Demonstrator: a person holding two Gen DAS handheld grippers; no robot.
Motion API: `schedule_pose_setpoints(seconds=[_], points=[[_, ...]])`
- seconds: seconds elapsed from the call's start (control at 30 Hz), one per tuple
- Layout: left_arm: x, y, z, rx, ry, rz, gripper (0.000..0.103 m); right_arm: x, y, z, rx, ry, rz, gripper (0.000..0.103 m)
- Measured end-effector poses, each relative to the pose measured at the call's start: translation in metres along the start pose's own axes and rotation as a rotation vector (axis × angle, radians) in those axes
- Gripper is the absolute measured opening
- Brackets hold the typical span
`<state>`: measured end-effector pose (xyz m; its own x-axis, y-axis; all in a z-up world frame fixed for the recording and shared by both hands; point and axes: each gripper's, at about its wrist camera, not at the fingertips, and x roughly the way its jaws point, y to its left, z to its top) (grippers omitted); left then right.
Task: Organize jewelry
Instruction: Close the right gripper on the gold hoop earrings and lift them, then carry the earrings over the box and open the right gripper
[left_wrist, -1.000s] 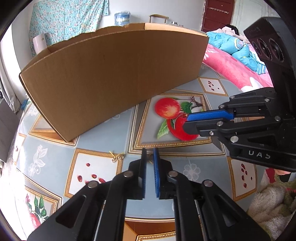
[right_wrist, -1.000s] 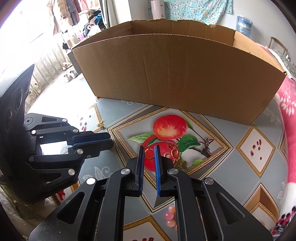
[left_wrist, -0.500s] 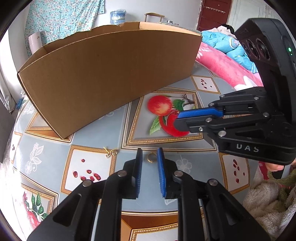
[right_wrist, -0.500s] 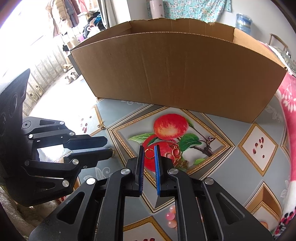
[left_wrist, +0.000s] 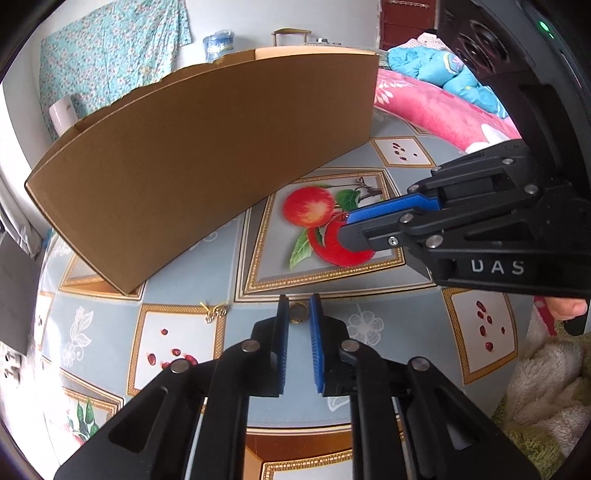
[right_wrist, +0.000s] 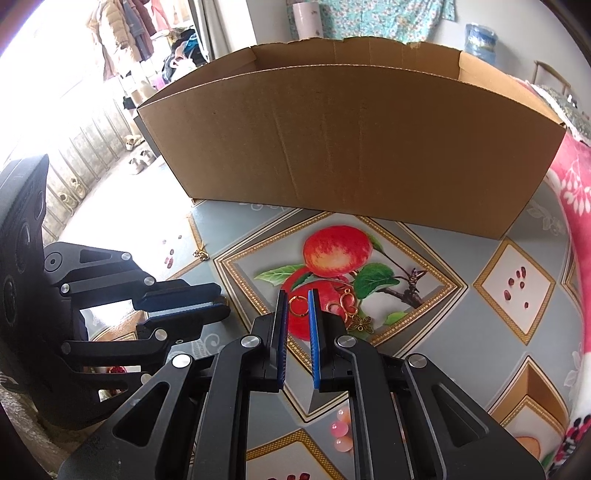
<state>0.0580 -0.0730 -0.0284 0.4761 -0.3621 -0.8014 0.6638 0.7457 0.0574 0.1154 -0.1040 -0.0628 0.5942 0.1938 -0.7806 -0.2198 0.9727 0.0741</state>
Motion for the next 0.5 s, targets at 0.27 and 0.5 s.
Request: schedule_pose_setpoints(seconds=[0.27,0.5], points=[[0.000,0.001,-0.001,-0.001,-0.015,0.006,0.009,-0.006,-0.005,-0.003,0.008,-0.013,0.007,0.008],[-0.026,0.003,0.005,-0.011,-0.072,0.021,0.009,-0.027,-0.009,0.001,0.006,-0.055,0.013,0.008]])
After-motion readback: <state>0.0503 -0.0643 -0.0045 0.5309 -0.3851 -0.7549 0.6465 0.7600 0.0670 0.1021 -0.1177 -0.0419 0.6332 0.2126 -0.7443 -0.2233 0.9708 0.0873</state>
